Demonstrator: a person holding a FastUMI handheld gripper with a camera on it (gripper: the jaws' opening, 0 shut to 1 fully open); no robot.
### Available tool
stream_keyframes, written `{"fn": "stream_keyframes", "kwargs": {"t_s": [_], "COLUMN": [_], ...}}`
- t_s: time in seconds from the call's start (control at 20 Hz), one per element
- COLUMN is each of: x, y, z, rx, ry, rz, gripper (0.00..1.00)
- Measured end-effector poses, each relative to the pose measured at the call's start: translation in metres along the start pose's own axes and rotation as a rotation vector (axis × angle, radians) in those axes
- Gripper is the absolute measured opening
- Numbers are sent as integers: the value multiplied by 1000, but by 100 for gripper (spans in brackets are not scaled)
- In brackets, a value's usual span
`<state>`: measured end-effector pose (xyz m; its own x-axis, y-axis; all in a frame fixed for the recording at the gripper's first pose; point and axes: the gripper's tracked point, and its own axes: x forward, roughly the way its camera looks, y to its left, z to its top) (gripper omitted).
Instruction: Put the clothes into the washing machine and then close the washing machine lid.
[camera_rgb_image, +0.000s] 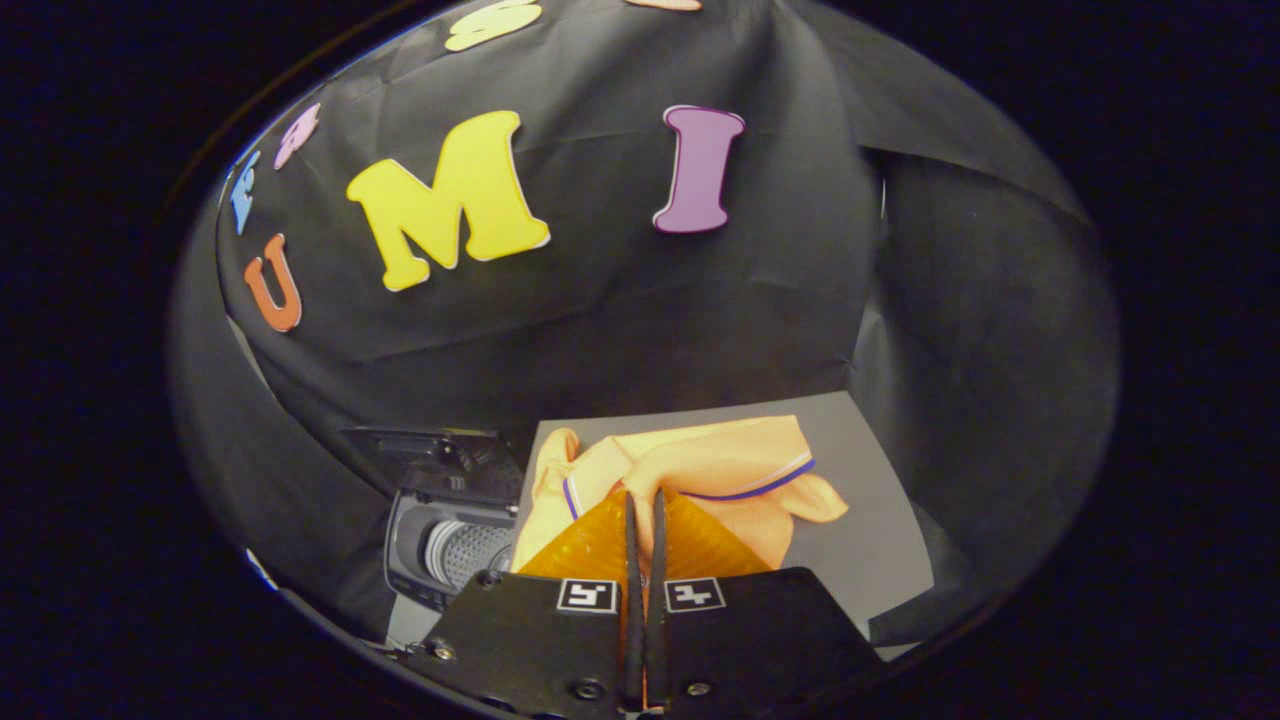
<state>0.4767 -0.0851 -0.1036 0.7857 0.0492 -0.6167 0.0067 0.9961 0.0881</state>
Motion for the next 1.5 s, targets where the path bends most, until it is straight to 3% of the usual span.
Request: {"fn": "stream_keyframes", "kwargs": {"t_s": [0.3, 0.75, 1.5], "x": [-45, -67, -26], "y": [72, 182, 314], "z": [25, 30, -22], "rx": [-14, -51, -52], "ry": [-70, -105, -49], "rz": [63, 172, 255], "gripper": [4, 4, 4]}}
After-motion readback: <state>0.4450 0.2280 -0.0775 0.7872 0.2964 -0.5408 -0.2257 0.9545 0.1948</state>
